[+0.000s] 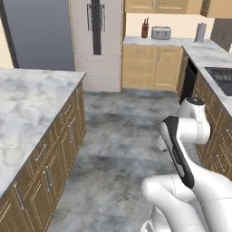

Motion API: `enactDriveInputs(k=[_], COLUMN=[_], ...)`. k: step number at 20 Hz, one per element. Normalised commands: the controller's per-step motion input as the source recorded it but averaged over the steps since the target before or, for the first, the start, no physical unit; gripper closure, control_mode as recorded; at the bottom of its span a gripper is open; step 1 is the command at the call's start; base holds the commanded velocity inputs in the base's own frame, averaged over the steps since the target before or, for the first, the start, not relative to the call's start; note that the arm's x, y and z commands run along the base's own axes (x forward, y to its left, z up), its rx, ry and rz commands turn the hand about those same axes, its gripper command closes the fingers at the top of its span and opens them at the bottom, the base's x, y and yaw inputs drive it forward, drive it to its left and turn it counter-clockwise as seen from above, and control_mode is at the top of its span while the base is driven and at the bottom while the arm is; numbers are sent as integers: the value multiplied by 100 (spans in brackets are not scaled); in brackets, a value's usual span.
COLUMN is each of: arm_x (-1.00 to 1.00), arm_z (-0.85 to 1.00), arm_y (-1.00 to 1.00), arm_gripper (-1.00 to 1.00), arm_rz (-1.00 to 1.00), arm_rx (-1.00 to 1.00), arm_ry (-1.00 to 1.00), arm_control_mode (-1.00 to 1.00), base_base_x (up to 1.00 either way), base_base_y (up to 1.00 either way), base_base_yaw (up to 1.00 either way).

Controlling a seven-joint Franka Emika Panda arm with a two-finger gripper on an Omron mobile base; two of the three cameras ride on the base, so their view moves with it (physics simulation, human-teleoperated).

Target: Take the fork and place it on the left side of the plate. Then take the spoon and place it on the right side of the plate. Make sure they're directly next to the plate.

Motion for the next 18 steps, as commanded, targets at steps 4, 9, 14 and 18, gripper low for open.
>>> enactDriveInputs(k=[4,9,14,18], arm_x=[0,0,0,0], arm_z=[0,0,0,0], arm_y=[0,0,0,0], arm_gripper=[-100,-100,-100,-100], arm_rz=[0,0,0,0], arm_rx=[0,0,0,0], arm_ry=[0,0,0,0], arm_control_mode=[100,100,100,100], base_base_x=[100,100,100,100], base_base_y=[19,13,4,0], base_base_yaw=[-24,-17,-13,-9])
